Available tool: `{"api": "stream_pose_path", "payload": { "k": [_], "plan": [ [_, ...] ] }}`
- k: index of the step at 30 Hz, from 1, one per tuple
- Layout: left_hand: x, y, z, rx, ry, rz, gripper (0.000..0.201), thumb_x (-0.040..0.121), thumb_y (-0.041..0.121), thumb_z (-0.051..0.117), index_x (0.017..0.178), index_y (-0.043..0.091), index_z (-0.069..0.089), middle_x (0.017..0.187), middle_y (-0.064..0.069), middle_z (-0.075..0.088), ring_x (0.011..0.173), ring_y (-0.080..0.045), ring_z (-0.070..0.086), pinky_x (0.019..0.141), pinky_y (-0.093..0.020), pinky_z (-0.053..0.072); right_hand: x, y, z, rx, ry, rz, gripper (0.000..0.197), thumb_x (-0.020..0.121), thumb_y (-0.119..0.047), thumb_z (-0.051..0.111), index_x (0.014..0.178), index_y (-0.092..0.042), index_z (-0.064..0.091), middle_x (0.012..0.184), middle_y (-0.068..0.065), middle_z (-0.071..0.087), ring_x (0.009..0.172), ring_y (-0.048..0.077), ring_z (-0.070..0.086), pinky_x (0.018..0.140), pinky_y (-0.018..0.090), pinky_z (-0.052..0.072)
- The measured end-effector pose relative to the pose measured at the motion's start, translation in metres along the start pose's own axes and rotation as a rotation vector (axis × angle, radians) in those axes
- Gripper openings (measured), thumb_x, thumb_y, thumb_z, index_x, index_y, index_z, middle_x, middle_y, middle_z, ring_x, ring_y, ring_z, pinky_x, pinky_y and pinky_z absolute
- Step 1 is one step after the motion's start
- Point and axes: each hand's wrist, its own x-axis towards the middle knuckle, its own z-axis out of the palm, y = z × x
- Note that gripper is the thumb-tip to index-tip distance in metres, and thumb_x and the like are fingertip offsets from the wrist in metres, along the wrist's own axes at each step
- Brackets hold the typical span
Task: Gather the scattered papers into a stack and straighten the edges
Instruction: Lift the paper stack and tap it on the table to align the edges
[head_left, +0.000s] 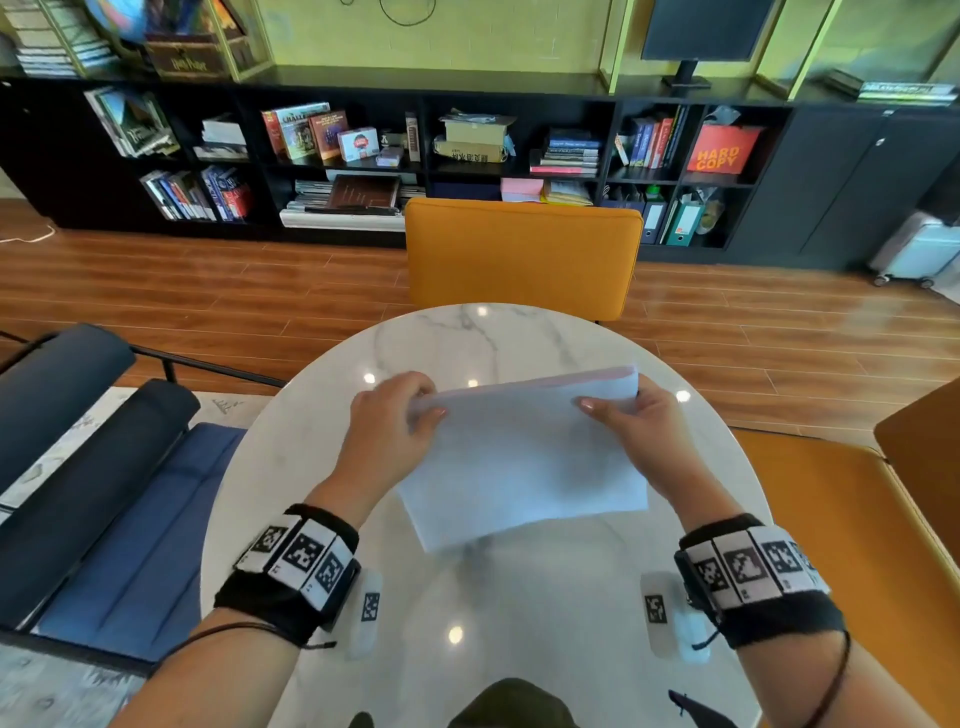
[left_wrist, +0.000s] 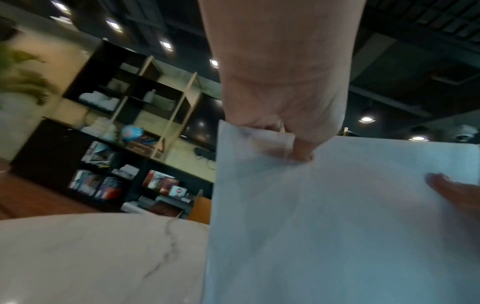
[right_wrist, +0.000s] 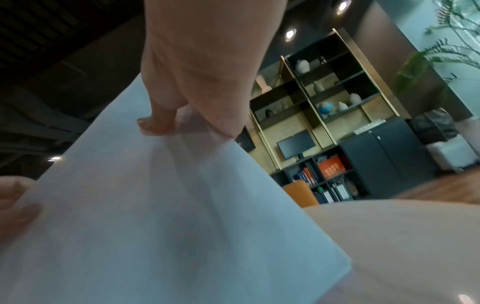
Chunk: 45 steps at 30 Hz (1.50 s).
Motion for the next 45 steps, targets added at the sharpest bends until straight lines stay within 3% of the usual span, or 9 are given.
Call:
{"api": "stream_pose_path", "payload": {
  "k": [3, 6, 17, 21, 31, 35, 39, 43, 45],
  "plan": [
    [-0.006, -0.016, -0.003, -0.353, 0.21, -0.28, 0.064, 0.075, 0.022, 0.078, 0.129, 0.019, 0.043, 0.115, 0.001, 0.05, 0.104, -0.012, 0.047, 0.092, -0.023, 0.038, -0.002, 0.018, -0.003, 0.12, 0.057, 0.059, 0.012, 0.078, -0.009, 0.073, 0.086, -0.017, 0.07, 0.078, 0.0, 0.077, 0.071, 0.018, 0.073, 0.065, 0.032, 0.058],
    [-0.012, -0.024, 0.004, -0.693, 0.042, -0.502, 0.061, 0.083, 0.017, 0.07, 0.136, 0.018, 0.039, 0.125, -0.001, 0.056, 0.113, -0.018, 0.055, 0.091, -0.026, 0.043, -0.002, 0.026, -0.006, 0.17, 0.066, 0.081, 0.013, 0.079, -0.008, 0.072, 0.092, -0.011, 0.07, 0.087, 0.009, 0.075, 0.075, 0.023, 0.071, 0.066, 0.034, 0.057],
    [-0.059, -0.023, 0.056, -0.485, 0.174, -0.496, 0.035, 0.094, 0.01, 0.052, 0.127, 0.004, 0.041, 0.112, -0.002, 0.052, 0.104, -0.019, 0.053, 0.089, -0.029, 0.04, -0.027, 0.082, 0.001, 0.131, 0.096, 0.228, 0.017, 0.08, -0.01, 0.072, 0.096, -0.011, 0.07, 0.093, 0.009, 0.075, 0.083, 0.02, 0.072, 0.081, 0.036, 0.057],
    [-0.065, -0.022, 0.061, -0.512, 0.177, -0.523, 0.033, 0.096, 0.009, 0.047, 0.128, 0.005, 0.04, 0.111, -0.003, 0.053, 0.103, -0.019, 0.054, 0.086, -0.028, 0.041, -0.033, 0.09, 0.008, 0.124, 0.171, 0.266, 0.012, 0.082, -0.007, 0.069, 0.093, -0.012, 0.069, 0.08, -0.004, 0.073, 0.069, 0.006, 0.069, 0.066, 0.018, 0.055],
    [-0.06, -0.028, 0.07, -0.549, 0.104, -0.608, 0.034, 0.098, 0.012, 0.043, 0.132, 0.009, 0.042, 0.116, -0.005, 0.056, 0.11, -0.023, 0.055, 0.089, -0.029, 0.041, -0.034, 0.1, 0.007, 0.047, 0.115, 0.383, 0.01, 0.084, -0.013, 0.068, 0.095, -0.012, 0.066, 0.098, 0.008, 0.069, 0.086, 0.02, 0.064, 0.084, 0.032, 0.047],
    [-0.031, -0.018, 0.054, -0.387, 0.094, -0.481, 0.031, 0.097, 0.011, 0.042, 0.128, 0.009, 0.046, 0.116, -0.007, 0.058, 0.109, -0.025, 0.056, 0.089, -0.028, 0.039, -0.018, 0.096, -0.003, -0.046, 0.131, 0.331, 0.046, 0.082, -0.016, 0.07, 0.124, -0.009, 0.053, 0.119, 0.012, 0.064, 0.112, 0.028, 0.06, 0.083, 0.029, 0.047],
    [0.001, 0.012, 0.031, -0.099, 0.073, -0.167, 0.024, 0.094, 0.006, 0.045, 0.116, 0.002, 0.056, 0.109, -0.015, 0.063, 0.103, -0.03, 0.058, 0.081, -0.028, 0.037, -0.007, 0.073, -0.008, -0.236, 0.228, 0.126, 0.089, 0.075, -0.023, 0.077, 0.148, -0.024, 0.025, 0.148, -0.002, 0.036, 0.135, 0.013, 0.036, 0.108, 0.031, 0.031],
    [0.023, 0.047, 0.023, 0.163, -0.005, 0.156, 0.019, 0.089, -0.001, 0.05, 0.104, 0.002, 0.061, 0.098, -0.015, 0.064, 0.092, -0.034, 0.058, 0.081, -0.033, 0.032, -0.001, 0.027, 0.01, -0.203, 0.08, -0.066, 0.075, 0.077, -0.018, 0.075, 0.142, -0.027, 0.038, 0.135, -0.013, 0.046, 0.121, 0.003, 0.044, 0.095, 0.011, 0.037],
    [0.027, 0.061, 0.021, 0.23, -0.007, 0.253, 0.017, 0.084, -0.005, 0.053, 0.097, 0.004, 0.062, 0.09, -0.012, 0.063, 0.086, -0.034, 0.058, 0.08, -0.031, 0.029, 0.003, 0.013, 0.016, -0.122, 0.073, -0.05, 0.039, 0.078, -0.02, 0.074, 0.116, -0.021, 0.063, 0.113, 0.001, 0.067, 0.101, 0.019, 0.064, 0.085, 0.029, 0.052]
  ]
}}
